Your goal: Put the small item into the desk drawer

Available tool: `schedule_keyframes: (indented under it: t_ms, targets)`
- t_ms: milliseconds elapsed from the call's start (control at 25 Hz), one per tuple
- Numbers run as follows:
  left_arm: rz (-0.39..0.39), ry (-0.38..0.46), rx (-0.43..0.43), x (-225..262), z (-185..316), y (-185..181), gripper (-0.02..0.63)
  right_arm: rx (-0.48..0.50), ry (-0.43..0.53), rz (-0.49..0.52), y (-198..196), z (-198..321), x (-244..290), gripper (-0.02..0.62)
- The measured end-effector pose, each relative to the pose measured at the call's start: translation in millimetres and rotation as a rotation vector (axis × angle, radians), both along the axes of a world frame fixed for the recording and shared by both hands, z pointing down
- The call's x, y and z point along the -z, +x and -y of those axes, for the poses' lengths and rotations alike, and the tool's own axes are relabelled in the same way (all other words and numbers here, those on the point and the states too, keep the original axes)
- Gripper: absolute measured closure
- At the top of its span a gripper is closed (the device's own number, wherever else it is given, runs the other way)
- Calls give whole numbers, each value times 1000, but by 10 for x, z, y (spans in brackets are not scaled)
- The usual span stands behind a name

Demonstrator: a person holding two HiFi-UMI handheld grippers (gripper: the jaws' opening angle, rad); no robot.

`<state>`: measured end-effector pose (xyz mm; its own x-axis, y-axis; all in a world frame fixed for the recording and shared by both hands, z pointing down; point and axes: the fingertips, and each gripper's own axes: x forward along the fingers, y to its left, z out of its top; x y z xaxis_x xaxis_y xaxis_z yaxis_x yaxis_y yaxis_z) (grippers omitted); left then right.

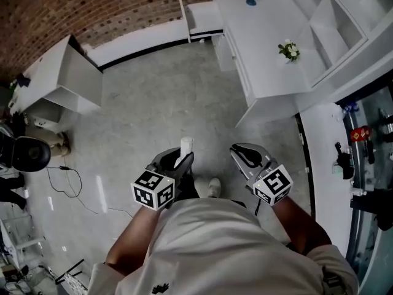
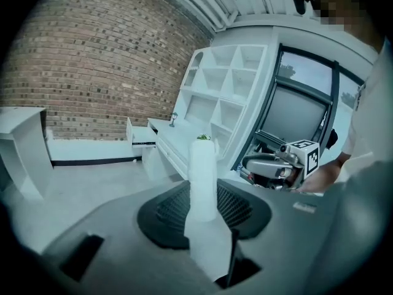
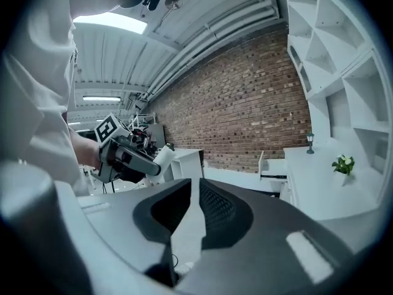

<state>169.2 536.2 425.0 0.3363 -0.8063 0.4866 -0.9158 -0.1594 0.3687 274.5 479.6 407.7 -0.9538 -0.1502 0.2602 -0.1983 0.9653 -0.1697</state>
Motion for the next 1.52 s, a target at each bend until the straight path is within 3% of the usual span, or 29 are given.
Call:
schedule_keyframes:
  t_ms: [120, 320, 1000, 1520]
  targets:
    - [-8, 9, -4, -4, 120, -68, 473, -4, -1, 2, -77, 76, -26, 475]
    - [-20, 24, -23, -31, 400, -356, 474, -33, 18, -9, -329, 291, -24, 464]
    - [0, 60, -106, 60, 1786, -2275, 474, -106, 34, -72, -2087, 1471, 71, 556]
    - [-25, 44, -98, -115, 2763, -2746, 474, -85, 10, -114, -2504, 2241, -110, 559]
